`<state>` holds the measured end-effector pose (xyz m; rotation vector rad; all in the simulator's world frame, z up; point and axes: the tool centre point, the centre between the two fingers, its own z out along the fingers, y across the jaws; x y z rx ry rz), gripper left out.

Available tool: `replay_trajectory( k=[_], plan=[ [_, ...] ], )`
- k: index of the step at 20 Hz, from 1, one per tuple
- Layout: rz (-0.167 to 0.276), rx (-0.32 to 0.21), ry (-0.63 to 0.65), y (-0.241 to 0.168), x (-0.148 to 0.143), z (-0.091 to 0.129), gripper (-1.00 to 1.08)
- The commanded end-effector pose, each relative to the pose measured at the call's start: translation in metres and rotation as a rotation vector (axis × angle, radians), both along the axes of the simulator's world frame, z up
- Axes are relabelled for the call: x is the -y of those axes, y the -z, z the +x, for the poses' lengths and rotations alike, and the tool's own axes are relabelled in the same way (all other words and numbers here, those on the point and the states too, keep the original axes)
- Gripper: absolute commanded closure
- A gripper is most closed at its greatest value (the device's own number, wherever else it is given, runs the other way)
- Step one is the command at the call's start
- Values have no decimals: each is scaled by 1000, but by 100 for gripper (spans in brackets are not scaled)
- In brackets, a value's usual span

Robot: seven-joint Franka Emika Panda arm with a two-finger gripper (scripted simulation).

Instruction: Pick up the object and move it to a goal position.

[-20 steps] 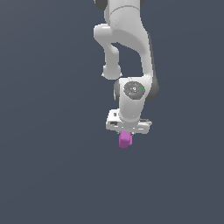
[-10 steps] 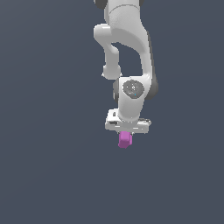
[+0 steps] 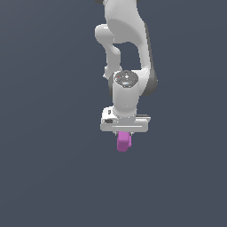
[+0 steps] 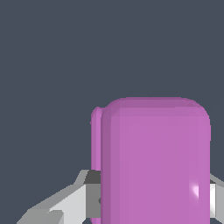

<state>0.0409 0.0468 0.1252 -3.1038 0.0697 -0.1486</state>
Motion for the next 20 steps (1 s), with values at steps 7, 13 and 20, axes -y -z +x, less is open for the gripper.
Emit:
replay_trajectory(
  k=[7,13,20],
  plan=[
    [34,123,-98,-55,30,21,108],
    [59,204,-165,-92,49,32,108],
    [88,291,-237,-132,71,43,108]
  ],
)
